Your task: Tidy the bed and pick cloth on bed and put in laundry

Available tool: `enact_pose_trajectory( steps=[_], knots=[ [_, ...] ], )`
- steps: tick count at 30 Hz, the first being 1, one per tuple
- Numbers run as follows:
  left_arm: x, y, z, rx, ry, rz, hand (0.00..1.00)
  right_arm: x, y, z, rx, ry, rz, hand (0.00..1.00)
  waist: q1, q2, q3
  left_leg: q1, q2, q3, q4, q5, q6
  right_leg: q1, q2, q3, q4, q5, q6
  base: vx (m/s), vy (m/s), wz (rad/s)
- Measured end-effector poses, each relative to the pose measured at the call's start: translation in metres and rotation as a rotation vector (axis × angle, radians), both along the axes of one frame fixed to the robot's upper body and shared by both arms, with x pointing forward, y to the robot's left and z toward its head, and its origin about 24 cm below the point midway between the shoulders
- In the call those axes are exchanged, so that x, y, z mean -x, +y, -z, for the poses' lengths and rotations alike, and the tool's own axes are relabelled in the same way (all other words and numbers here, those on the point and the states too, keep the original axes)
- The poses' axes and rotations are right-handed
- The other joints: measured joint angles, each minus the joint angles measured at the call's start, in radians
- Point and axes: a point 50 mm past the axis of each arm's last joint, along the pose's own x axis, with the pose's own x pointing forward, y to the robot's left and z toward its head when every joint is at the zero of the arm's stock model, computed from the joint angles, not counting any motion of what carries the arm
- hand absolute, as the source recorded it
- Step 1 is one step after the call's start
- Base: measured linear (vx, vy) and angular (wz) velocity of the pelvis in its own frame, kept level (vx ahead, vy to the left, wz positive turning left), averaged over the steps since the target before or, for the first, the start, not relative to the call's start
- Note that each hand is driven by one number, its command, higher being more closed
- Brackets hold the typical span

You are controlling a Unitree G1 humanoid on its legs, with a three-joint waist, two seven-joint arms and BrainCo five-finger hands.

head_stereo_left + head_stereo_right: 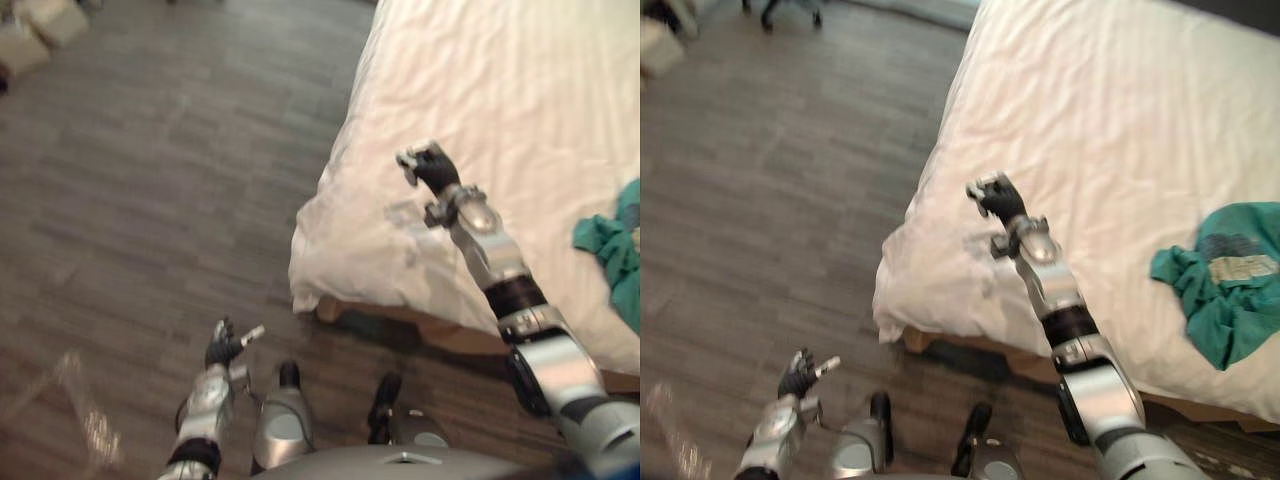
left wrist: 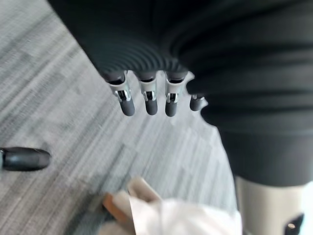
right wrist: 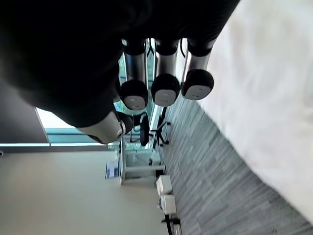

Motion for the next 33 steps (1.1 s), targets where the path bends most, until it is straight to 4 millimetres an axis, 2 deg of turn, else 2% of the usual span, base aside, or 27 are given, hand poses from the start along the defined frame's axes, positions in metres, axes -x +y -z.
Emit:
enact_pose_trajectory(
  steps=[2,4,6,9,15,17,22,23,27,31,33],
  knots=[
    [-0.013,-0.002,-0.008,-0.015,-0.033,-0.002,0.0,-0.004,0.012,-0.022,-0.017,-0.047,-0.044,1.0,0.019,0.011,0.052,-0.079,0.017,-0.028,0.09,-0.026,0.004,-0.032,0.007,-0.021,0.025,-0.001,-0.002,-0.08,0.025,0.28],
    [-0.02,-0.003,-0.012,-0.029,-0.051,0.003,0.0,-0.005,0.016,-0.036,-0.039,-0.078,-0.067,1.0,0.027,0.018,0.082,-0.115,0.021,-0.037,0.121,-0.031,0.01,-0.058,0.004,-0.025,0.05,-0.002,-0.003,-0.04,0.051,0.18],
    [-0.034,-0.013,-0.019,-0.043,-0.077,0.045,0.0,-0.006,0.022,-0.057,-0.041,-0.127,-0.086,1.0,0.042,0.033,0.102,-0.185,0.022,-0.045,0.165,-0.033,0.014,-0.128,-0.011,-0.027,0.108,-0.011,-0.009,-0.09,0.095,0.09],
    [-0.059,-0.029,-0.034,-0.051,-0.135,0.11,0.0,-0.007,0.032,-0.069,-0.016,-0.142,-0.111,1.0,0.054,0.056,0.116,-0.253,0.007,-0.053,0.189,-0.026,0.027,-0.218,-0.048,-0.039,0.207,-0.051,-0.011,-0.1,0.059,0.15],
    [-0.105,-0.062,-0.075,-0.028,-0.257,0.213,0.0,-0.008,0.047,-0.072,-0.02,-0.092,-0.118,1.0,0.058,0.097,0.139,-0.376,-0.024,-0.055,0.199,0.015,0.048,-0.406,-0.124,-0.04,0.397,-0.12,-0.019,-0.12,-0.012,0.15],
    [-0.12,-0.076,-0.091,0.013,-0.306,0.228,0.0,-0.008,0.051,-0.075,-0.022,-0.078,-0.111,1.0,0.043,0.117,0.15,-0.433,-0.028,-0.051,0.196,0.04,0.051,-0.486,-0.149,-0.029,0.452,-0.129,-0.028,-0.12,-0.05,0.11],
    [-0.136,-0.095,-0.122,0.079,-0.435,0.245,0.0,0.001,0.075,-0.077,-0.044,-0.06,-0.16,1.0,0.01,0.121,0.152,-0.524,-0.02,-0.031,0.2,0.066,0.048,-0.611,-0.169,-0.015,0.531,-0.148,-0.049,-0.08,-0.059,0.01],
    [-0.142,-0.101,-0.135,0.112,-0.48,0.241,0.0,0.003,0.083,-0.076,-0.05,-0.053,-0.172,1.0,0.004,0.122,0.153,-0.547,-0.004,-0.019,0.207,0.07,0.044,-0.634,-0.168,-0.015,0.54,-0.151,-0.053,-0.03,-0.059,-0.02],
    [-0.154,-0.112,-0.157,0.205,-0.544,0.209,0.0,0.006,0.104,-0.07,-0.081,-0.005,-0.201,1.0,-0.027,0.122,0.153,-0.596,0.049,0.058,0.234,0.075,0.044,-0.697,-0.171,-0.013,0.587,-0.167,-0.074,-0.01,-0.08,0.03],
    [-0.16,-0.116,-0.166,0.258,-0.567,0.165,0.0,0.002,0.112,-0.055,-0.124,0.069,-0.203,1.0,-0.049,0.122,0.153,-0.616,0.064,0.069,0.258,0.076,0.046,-0.719,-0.166,-0.009,0.601,-0.172,-0.081,0.03,-0.036,-0.05],
    [-0.159,-0.12,-0.165,0.283,-0.559,0.134,0.0,0.002,0.116,-0.041,-0.167,0.12,-0.217,1.0,-0.054,0.122,0.153,-0.61,0.082,0.097,0.277,0.069,0.046,-0.718,-0.156,0.009,0.602,-0.172,-0.081,0.04,-0.013,-0.17]
  ],
)
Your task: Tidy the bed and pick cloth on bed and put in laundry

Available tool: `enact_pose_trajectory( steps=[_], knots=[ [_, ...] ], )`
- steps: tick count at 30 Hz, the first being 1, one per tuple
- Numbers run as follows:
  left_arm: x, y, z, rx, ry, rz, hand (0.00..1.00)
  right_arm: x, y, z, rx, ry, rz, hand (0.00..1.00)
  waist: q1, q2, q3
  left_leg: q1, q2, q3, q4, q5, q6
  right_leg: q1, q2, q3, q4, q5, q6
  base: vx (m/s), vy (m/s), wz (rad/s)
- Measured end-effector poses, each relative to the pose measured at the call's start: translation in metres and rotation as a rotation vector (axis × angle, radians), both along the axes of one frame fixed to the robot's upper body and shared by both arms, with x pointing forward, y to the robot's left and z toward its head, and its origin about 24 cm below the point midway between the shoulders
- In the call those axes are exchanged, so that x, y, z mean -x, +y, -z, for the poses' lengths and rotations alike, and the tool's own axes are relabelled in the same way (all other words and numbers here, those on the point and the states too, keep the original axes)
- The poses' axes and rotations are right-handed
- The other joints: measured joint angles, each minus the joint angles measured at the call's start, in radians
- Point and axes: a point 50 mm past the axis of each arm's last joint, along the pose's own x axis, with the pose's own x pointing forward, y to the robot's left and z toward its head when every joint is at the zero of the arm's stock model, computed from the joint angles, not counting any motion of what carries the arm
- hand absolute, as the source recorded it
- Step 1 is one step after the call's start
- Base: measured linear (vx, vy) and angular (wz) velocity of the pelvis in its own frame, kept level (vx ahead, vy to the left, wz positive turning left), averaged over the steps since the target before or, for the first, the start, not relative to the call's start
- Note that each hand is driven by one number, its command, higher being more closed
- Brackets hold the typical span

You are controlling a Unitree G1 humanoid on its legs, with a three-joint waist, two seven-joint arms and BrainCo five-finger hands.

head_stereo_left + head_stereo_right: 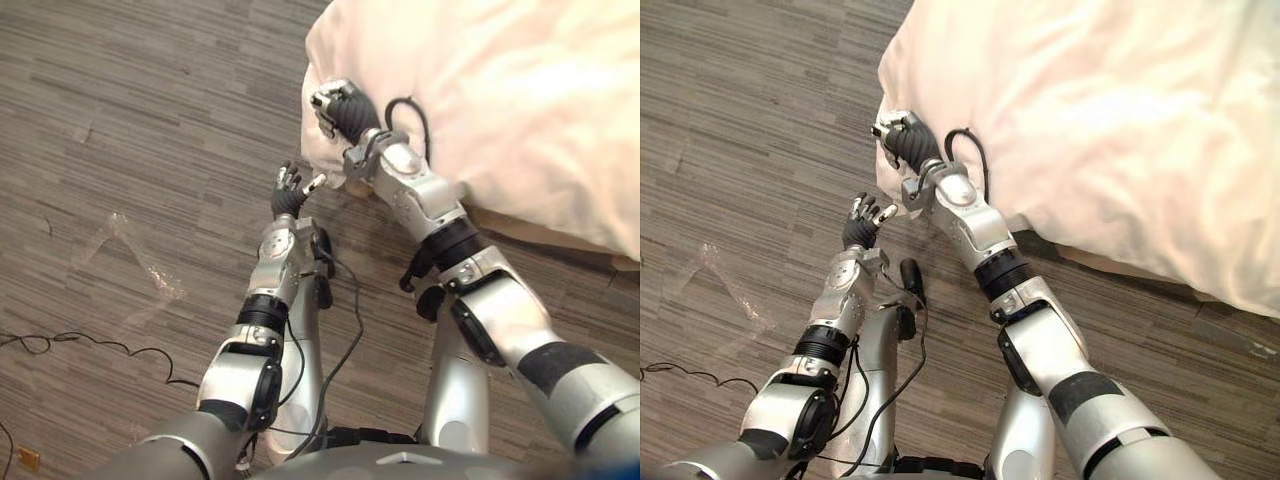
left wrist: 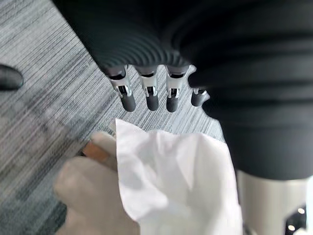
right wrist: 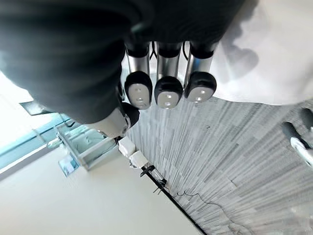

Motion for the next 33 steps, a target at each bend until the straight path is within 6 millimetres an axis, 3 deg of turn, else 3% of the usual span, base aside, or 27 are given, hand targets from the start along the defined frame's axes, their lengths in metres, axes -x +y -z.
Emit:
enact_pose_trajectory(
  steps=[3,5,7,9,11,12,15,19,22,25,26,27,29,32,33],
  knots=[
    [0.002,-0.003,0.009,0.011,0.047,-0.026,0.0,0.002,0.004,0.03,-0.031,0.091,-0.016,1.0,-0.017,-0.001,0.0,0.02,0.011,0.017,0.02,-0.017,0.004,0.016,0.006,0.013,0.001,0.0,0.0,0.02,0.005,-0.2],
    [0.006,-0.005,0.019,0.021,0.099,-0.055,0.0,0.008,-0.003,0.078,-0.026,0.229,-0.004,1.0,-0.031,-0.002,-0.001,0.067,0.02,0.036,0.028,-0.04,0.006,0.053,0.012,0.033,-0.005,0.002,0.003,0.01,0.017,-0.28],
    [0.013,-0.005,0.033,0.019,0.143,-0.061,0.0,0.012,-0.014,0.106,-0.041,0.304,0.028,1.0,-0.05,-0.003,-0.002,0.102,0.022,0.052,0.026,-0.052,0.008,0.081,0.019,0.049,-0.02,0.007,0.011,-0.01,0.024,-0.28],
    [0.018,-0.003,0.044,0.027,0.183,-0.084,0.0,0.015,-0.032,0.132,-0.039,0.362,0.082,1.0,-0.063,-0.004,-0.003,0.136,0.025,0.072,0.019,-0.064,0.003,0.104,0.025,0.064,-0.039,0.013,0.019,-0.01,0.033,-0.25],
    [0.023,0.004,0.05,0.02,0.191,-0.113,0.0,0.025,-0.067,0.171,-0.033,0.454,0.189,1.0,-0.073,-0.004,-0.003,0.187,0.022,0.092,0.005,-0.067,0.007,0.141,0.029,0.081,-0.052,0.018,0.025,0.02,0.021,-0.22],
    [0.025,0.006,0.052,0.018,0.19,-0.12,0.0,0.029,-0.075,0.18,-0.037,0.476,0.211,1.0,-0.075,-0.005,-0.003,0.202,0.023,0.097,0.004,-0.069,0.01,0.151,0.031,0.084,-0.053,0.018,0.025,0.05,0.011,-0.23],
    [0.036,0.018,0.067,-0.006,0.217,-0.142,0.0,0.057,-0.107,0.224,-0.085,0.594,0.316,1.0,-0.086,-0.011,-0.011,0.299,0.027,0.121,-0.016,-0.079,0.002,0.224,0.042,0.103,-0.068,0.016,0.027,0.07,-0.001,-0.24],
    [0.059,0.028,0.094,-0.051,0.277,-0.131,0.0,0.093,-0.127,0.262,-0.099,0.692,0.363,1.0,-0.097,-0.022,-0.059,0.38,0.027,0.145,-0.052,-0.086,-0.011,0.286,0.056,0.118,-0.099,0.012,0.033,0.09,-0.002,-0.21],
    [0.081,0.034,0.118,-0.127,0.351,-0.091,0.0,0.133,-0.148,0.294,-0.104,0.791,0.428,1.0,-0.1,-0.036,-0.085,0.475,0.013,0.155,-0.099,-0.097,-0.029,0.364,0.067,0.133,-0.141,0.001,0.051,0.09,0.015,-0.2],
    [0.111,0.039,0.147,-0.184,0.466,-0.054,0.0,0.178,-0.171,0.324,-0.096,0.919,0.514,1.0,-0.126,-0.038,-0.131,0.549,-0.003,0.155,-0.161,-0.091,-0.041,0.443,0.085,0.134,-0.223,0.019,0.072,0.12,0.037,-0.13],
    [0.13,0.041,0.164,-0.205,0.544,-0.035,0.0,0.198,-0.184,0.335,-0.083,0.973,0.558,1.0,-0.136,-0.038,-0.158,0.6,-0.018,0.159,-0.207,-0.084,-0.05,0.494,0.1,0.137,-0.288,0.043,0.082,0.12,0.026,-0.21],
    [0.133,0.042,0.168,-0.208,0.559,-0.033,0.0,0.201,-0.186,0.337,-0.081,0.982,0.564,1.0,-0.139,-0.038,-0.162,0.613,-0.021,0.16,-0.217,-0.084,-0.05,0.509,0.103,0.138,-0.304,0.05,0.082,0.16,0.054,-0.3],
    [0.159,0.047,0.186,-0.208,0.657,-0.022,0.0,0.23,-0.207,0.347,-0.067,1.042,0.648,1.0,-0.153,-0.035,-0.205,0.695,-0.035,0.185,-0.277,-0.074,-0.046,0.601,0.12,0.145,-0.423,0.101,0.091,0.16,0.079,-0.26],
    [0.182,0.061,0.2,-0.223,0.754,-0.014,0.0,0.258,-0.223,0.353,-0.078,1.072,0.738,1.0,-0.155,-0.034,-0.256,0.768,-0.057,0.205,-0.333,-0.069,-0.048,0.682,0.128,0.165,-0.517,0.142,0.105,0.19,0.071,-0.22],
    [0.184,0.065,0.201,-0.228,0.768,-0.011,0.0,0.26,-0.226,0.353,-0.092,1.062,0.758,1.0,-0.157,-0.034,-0.262,0.781,-0.061,0.206,-0.341,-0.069,-0.048,0.697,0.128,0.165,-0.531,0.146,0.108,0.17,0.049,-0.16]
  ],
)
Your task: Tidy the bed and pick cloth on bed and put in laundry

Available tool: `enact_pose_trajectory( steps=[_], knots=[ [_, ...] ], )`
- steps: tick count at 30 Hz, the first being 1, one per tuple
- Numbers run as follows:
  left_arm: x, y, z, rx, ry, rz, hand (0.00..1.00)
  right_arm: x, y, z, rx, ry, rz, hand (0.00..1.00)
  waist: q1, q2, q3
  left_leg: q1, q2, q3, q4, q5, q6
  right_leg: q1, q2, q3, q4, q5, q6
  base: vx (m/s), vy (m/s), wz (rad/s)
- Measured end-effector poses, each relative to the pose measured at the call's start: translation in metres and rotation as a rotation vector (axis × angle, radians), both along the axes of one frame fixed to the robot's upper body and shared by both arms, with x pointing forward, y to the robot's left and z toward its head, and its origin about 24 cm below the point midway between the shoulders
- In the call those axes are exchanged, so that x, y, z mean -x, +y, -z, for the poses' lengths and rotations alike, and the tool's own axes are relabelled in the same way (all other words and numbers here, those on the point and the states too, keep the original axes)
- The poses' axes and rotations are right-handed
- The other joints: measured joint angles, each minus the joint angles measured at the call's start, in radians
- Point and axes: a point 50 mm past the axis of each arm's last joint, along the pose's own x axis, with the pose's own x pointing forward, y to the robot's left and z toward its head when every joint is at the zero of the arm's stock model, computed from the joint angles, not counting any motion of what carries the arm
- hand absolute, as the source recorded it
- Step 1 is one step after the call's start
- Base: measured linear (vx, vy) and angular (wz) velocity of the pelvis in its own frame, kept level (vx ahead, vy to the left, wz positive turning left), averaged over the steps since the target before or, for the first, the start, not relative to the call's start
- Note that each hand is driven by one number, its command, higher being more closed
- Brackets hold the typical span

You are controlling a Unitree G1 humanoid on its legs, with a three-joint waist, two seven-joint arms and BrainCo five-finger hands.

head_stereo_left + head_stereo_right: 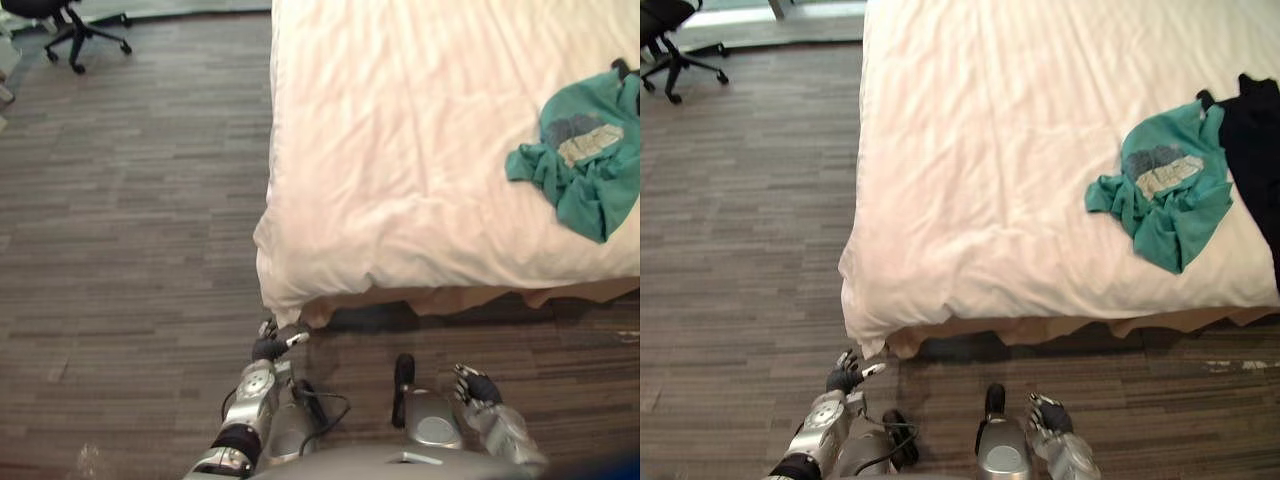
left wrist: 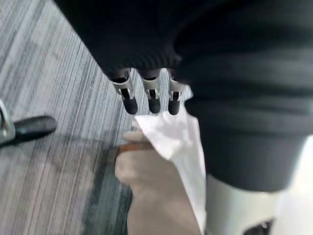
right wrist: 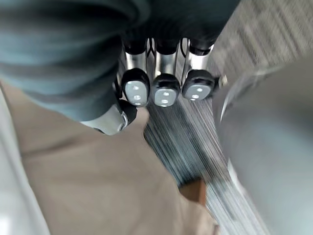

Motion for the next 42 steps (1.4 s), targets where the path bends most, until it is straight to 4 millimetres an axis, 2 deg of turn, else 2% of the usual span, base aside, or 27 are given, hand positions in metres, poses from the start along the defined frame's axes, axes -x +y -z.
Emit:
enact_pose_trajectory(
  steps=[3,6,9,10,11,12,15,16,19,21,22,24,26,27,28,29,30,31,32,34,36,38,42],
  knots=[
    [0.015,0.015,0.006,-0.009,0.064,0.006,0.0,-0.001,-0.011,-0.007,0.026,-0.094,0.052,1.0,-0.005,-0.001,-0.023,0.073,-0.016,0.0,-0.038,0.0,0.0,0.073,-0.001,0.001,-0.037,0.007,0.006,0.09,0.021,-0.07],
    [0.027,0.02,0.011,0.003,0.112,0.011,0.0,-0.027,-0.015,-0.031,0.052,-0.301,0.016,1.0,-0.004,-0.005,-0.05,0.113,-0.026,-0.002,-0.066,0.004,-0.005,0.105,-0.001,0.001,-0.049,0.007,0.007,0.02,0.002,-0.02],
    [0.045,0.021,0.018,0.028,0.181,0.002,0.0,-0.063,-0.01,-0.07,0.063,-0.542,-0.086,1.0,0.005,-0.021,-0.084,0.124,-0.037,-0.009,-0.096,0.019,-0.004,0.116,-0.003,-0.001,-0.075,0.018,0.01,-0.03,-0.009,0.04],
    [0.049,0.022,0.019,0.03,0.191,-0.002,0.0,-0.069,-0.008,-0.077,0.059,-0.582,-0.104,1.0,0.008,-0.025,-0.086,0.129,-0.04,-0.012,-0.103,0.024,-0.004,0.118,-0.003,-0.003,-0.08,0.02,0.011,-0.07,-0.016,0.11],
    [0.056,0.022,0.021,0.034,0.217,-0.008,0.0,-0.08,-0.001,-0.094,0.052,-0.672,-0.146,1.0,0.01,-0.033,-0.091,0.142,-0.048,-0.02,-0.124,0.035,-0.003,0.127,-0.006,-0.008,-0.084,0.021,0.011,-0.06,-0.002,0.15],
    [0.062,0.022,0.023,0.036,0.237,-0.011,0.0,-0.085,0.003,-0.101,0.04,-0.708,-0.178,1.0,0.011,-0.038,-0.094,0.151,-0.053,-0.028,-0.137,0.042,-0.001,0.137,-0.009,-0.017,-0.088,0.021,0.011,-0.05,0.003,0.15],
    [0.079,0.018,0.028,0.053,0.284,-0.02,0.0,-0.093,0.021,-0.112,-0.031,-0.767,-0.253,1.0,0.03,-0.044,-0.112,0.158,-0.07,-0.044,-0.172,0.062,0.004,0.147,-0.018,-0.033,-0.102,0.026,0.017,-0.04,0.012,0.16],
    [0.08,0.016,0.028,0.058,0.283,-0.021,0.0,-0.095,0.025,-0.114,-0.053,-0.777,-0.26,1.0,0.032,-0.044,-0.112,0.16,-0.074,-0.052,-0.176,0.065,0.006,0.151,-0.021,-0.038,-0.103,0.028,0.019,-0.03,0.022,0.24],
    [0.086,0.01,0.029,0.064,0.291,-0.01,0.0,-0.102,0.054,-0.115,-0.157,-0.778,-0.331,1.0,0.051,-0.04,-0.111,0.174,-0.086,-0.07,-0.189,0.073,0.012,0.173,-0.03,-0.056,-0.105,0.03,0.023,-0.03,0.027,0.17],
    [0.084,0.006,0.029,0.06,0.286,0.019,0.0,-0.109,0.071,-0.119,-0.201,-0.783,-0.382,1.0,0.065,-0.035,-0.111,0.171,-0.09,-0.081,-0.186,0.074,0.014,0.174,-0.035,-0.059,-0.102,0.029,0.023,-0.03,0.021,0.15],
    [0.08,0.004,0.028,0.06,0.275,0.036,0.0,-0.12,0.082,-0.127,-0.234,-0.813,-0.397,1.0,0.067,-0.034,-0.1,0.142,-0.086,-0.088,-0.148,0.057,0.018,0.162,-0.041,-0.061,-0.093,0.028,0.023,-0.09,0.005,0.15],
    [0.056,0.0,0.022,0.059,0.22,0.074,0.0,-0.155,0.1,-0.162,-0.261,-0.927,-0.425,1.0,0.068,-0.014,-0.033,0.026,-0.055,-0.105,0.006,-0.011,0.016,0.102,-0.047,-0.06,-0.042,0.012,0.021,-0.17,-0.005,0.12],
    [0.005,-0.011,0.004,0.045,0.097,0.127,0.0,-0.213,0.117,-0.239,-0.199,-1.126,-0.434,1.0,0.069,0.01,0.083,-0.138,-0.03,-0.12,0.123,-0.047,0.025,-0.046,-0.05,-0.052,0.017,0.009,0.019,-0.36,0.032,0.02],
    [-0.011,-0.013,-0.003,0.039,0.057,0.134,0.0,-0.224,0.12,-0.259,-0.185,-1.166,-0.423,1.0,0.072,0.013,0.111,-0.177,-0.031,-0.131,0.126,-0.046,0.023,-0.084,-0.052,-0.049,0.02,0.009,0.019,-0.26,0.03,0.02],
    [-0.035,-0.016,-0.016,0.035,-0.015,0.136,0.0,-0.239,0.124,-0.287,-0.164,-1.219,-0.409,1.0,0.08,0.017,0.149,-0.232,-0.038,-0.139,0.125,-0.037,0.021,-0.137,-0.053,-0.043,0.024,0.01,0.019,-0.17,0.008,0.11],
    [-0.062,-0.02,-0.033,0.031,-0.108,0.134,0.0,-0.251,0.125,-0.315,-0.147,-1.266,-0.384,1.0,0.085,0.02,0.186,-0.297,-0.037,-0.14,0.141,-0.01,0.024,-0.194,-0.053,-0.035,0.029,0.035,0.015,-0.17,0.0,0.22],
    [-0.09,-0.025,-0.054,0.039,-0.206,0.132,0.0,-0.261,0.12,-0.331,-0.12,-1.277,-0.347,1.0,0.089,0.028,0.206,-0.386,-0.028,-0.142,0.184,-0.003,0.035,-0.271,-0.051,-0.029,0.05,0.081,0.002,-0.11,0.004,0.19],
    [-0.095,-0.026,-0.058,0.041,-0.224,0.131,0.0,-0.262,0.119,-0.333,-0.119,-1.276,-0.339,1.0,0.091,0.028,0.206,-0.403,-0.027,-0.143,0.191,-0.003,0.036,-0.288,-0.051,-0.028,0.056,0.084,-0.001,-0.06,0.011,0.07],
    [-0.11,-0.028,-0.071,0.056,-0.286,0.108,0.0,-0.265,0.113,-0.337,-0.132,-1.276,-0.29,1.0,0.091,0.031,0.223,-0.453,-0.019,-0.14,0.219,0.009,0.062,-0.345,-0.05,-0.023,0.088,0.088,-0.008,0.0,0.01,-0.09],
    [-0.126,-0.037,-0.088,0.089,-0.357,0.09,0.0,-0.265,0.106,-0.342,-0.143,-1.291,-0.242,1.0,0.087,0.037,0.248,-0.487,-0.008,-0.133,0.251,0.005,0.072,-0.397,-0.052,-0.011,0.141,0.076,-0.021,0.02,-0.011,-0.17],
    [-0.142,-0.044,-0.114,0.138,-0.475,0.043,0.0,-0.254,0.106,-0.365,-0.194,-1.4,-0.216,1.0,0.074,0.039,0.261,-0.548,0.012,-0.115,0.308,-0.012,0.085,-0.494,-0.062,0.003,0.246,0.035,-0.028,0.02,-0.026,-0.2],
    [-0.146,-0.051,-0.123,0.167,-0.516,0.02,0.0,-0.249,0.104,-0.369,-0.219,-1.431,-0.186,1.0,0.067,0.038,0.262,-0.576,0.027,-0.11,0.349,-0.036,0.082,-0.54,-0.061,0.011,0.311,-0.001,-0.035,0.02,-0.029,-0.14],
    [-0.146,-0.061,-0.124,0.21,-0.509,-0.017,0.0,-0.239,0.097,-0.356,-0.251,-1.435,-0.123,1.0,0.058,0.036,0.266,-0.604,0.071,-0.096,0.413,-0.092,0.069,-0.601,-0.047,0.031,0.407,-0.064,-0.044,-0.02,-0.065,-0.21]
  ],
)
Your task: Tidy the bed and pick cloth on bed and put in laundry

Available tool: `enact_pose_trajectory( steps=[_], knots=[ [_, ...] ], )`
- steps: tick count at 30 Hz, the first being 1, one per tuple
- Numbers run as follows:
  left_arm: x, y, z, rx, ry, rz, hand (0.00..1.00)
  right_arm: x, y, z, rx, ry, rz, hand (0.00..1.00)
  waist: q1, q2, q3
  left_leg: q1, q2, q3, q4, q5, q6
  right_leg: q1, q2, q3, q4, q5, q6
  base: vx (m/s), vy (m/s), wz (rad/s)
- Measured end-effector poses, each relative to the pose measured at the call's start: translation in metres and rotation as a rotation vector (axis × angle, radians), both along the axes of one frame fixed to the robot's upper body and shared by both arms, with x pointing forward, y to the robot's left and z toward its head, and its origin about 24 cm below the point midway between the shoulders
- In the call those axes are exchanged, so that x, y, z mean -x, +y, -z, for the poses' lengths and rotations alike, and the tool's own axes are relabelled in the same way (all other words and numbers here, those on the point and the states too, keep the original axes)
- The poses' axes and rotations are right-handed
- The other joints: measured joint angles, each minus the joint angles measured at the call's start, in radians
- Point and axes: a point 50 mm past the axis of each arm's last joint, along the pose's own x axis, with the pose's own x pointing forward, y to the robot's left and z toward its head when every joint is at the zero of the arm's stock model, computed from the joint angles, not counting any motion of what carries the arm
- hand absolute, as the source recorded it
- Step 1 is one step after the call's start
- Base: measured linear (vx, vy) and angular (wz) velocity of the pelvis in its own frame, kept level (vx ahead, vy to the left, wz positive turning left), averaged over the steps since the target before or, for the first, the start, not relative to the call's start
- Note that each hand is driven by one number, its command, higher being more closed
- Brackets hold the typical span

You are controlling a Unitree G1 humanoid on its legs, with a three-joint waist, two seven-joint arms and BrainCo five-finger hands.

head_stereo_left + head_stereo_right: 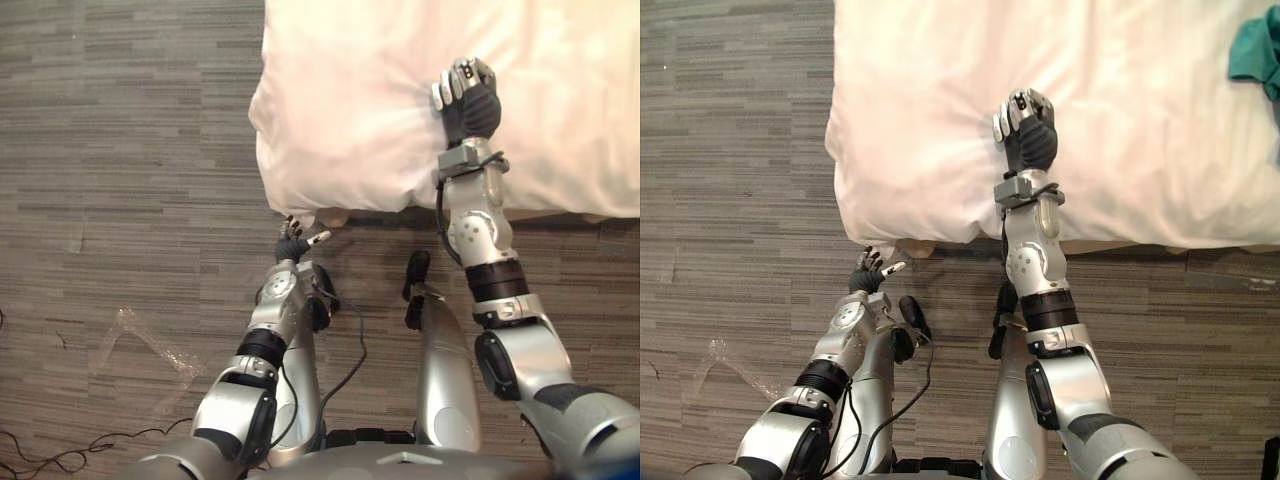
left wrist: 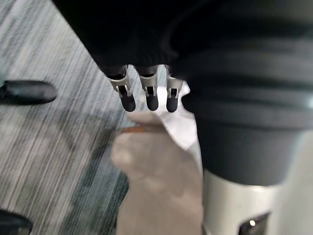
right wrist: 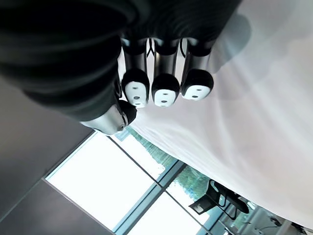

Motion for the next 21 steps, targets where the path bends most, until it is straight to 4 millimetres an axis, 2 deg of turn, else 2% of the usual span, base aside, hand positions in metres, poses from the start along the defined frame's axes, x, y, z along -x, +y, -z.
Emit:
enact_pose_trajectory(
  steps=[4,9,12,14,16,17,18,21],
  knots=[
    [-0.002,0.003,-0.005,0.0,-0.007,-0.016,0.0,0.009,-0.015,0.014,-0.029,-0.012,0.036,1.0,-0.007,-0.002,0.001,-0.009,0.028,0.02,0.017,-0.02,-0.006,-0.027,0.018,0.026,0.004,-0.008,-0.002,-0.03,-0.053,-0.26],
    [-0.004,0.016,-0.012,0.028,-0.032,-0.057,0.0,0.022,-0.045,0.043,-0.088,0.013,0.101,1.0,-0.012,-0.007,0.003,0.009,0.058,0.036,0.031,-0.023,-0.012,-0.007,0.043,0.037,-0.011,0.008,-0.008,0.06,-0.009,-0.15],
    [0.0,0.029,-0.005,0.013,-0.004,-0.071,0.0,0.032,-0.067,0.078,-0.093,0.102,0.17,1.0,-0.02,-0.017,0.004,0.059,0.071,0.044,0.036,-0.041,-0.019,0.044,0.059,0.047,-0.027,0.009,-0.007,0.1,0.018,-0.18],
    [0.007,0.035,0.003,0.013,0.016,-0.067,0.0,0.046,-0.095,0.13,-0.109,0.298,0.273,1.0,-0.02,-0.022,0.002,0.099,0.074,0.055,0.029,-0.049,-0.022,0.077,0.063,0.049,-0.034,0.008,-0.007,0.08,0.016,-0.12],
    [0.013,0.039,0.009,0.01,0.029,-0.064,0.0,0.062,-0.109,0.161,-0.12,0.411,0.332,1.0,-0.02,-0.023,0.002,0.139,0.074,0.073,0.022,-0.057,-0.026,0.101,0.064,0.056,-0.036,0.006,-0.006,0.07,0.008,-0.21],
    [0.018,0.043,0.015,0.006,0.047,-0.072,0.0,0.072,-0.114,0.175,-0.119,0.461,0.352,0.0,-0.023,-0.023,0.002,0.165,0.075,0.081,0.02,-0.062,-0.028,0.12,0.066,0.063,-0.036,0.002,-0.004,0.08,0.011,-0.3],
    [0.024,0.048,0.022,0.012,0.065,-0.082,0.0,0.089,-0.122,0.193,-0.109,0.526,0.386,0.0,-0.025,-0.025,0.001,0.212,0.074,0.095,0.009,-0.066,-0.032,0.156,0.068,0.072,-0.038,-0.006,-0.002,0.06,0.008,-0.23],
    [0.039,0.054,0.035,0.006,0.105,-0.088,0.0,0.114,-0.129,0.222,-0.065,0.652,0.426,0.0,-0.025,-0.04,-0.022,0.289,0.074,0.107,-0.021,-0.071,-0.041,0.223,0.077,0.075,-0.06,-0.014,0.0,0.04,-0.023,-0.16]
  ],
)
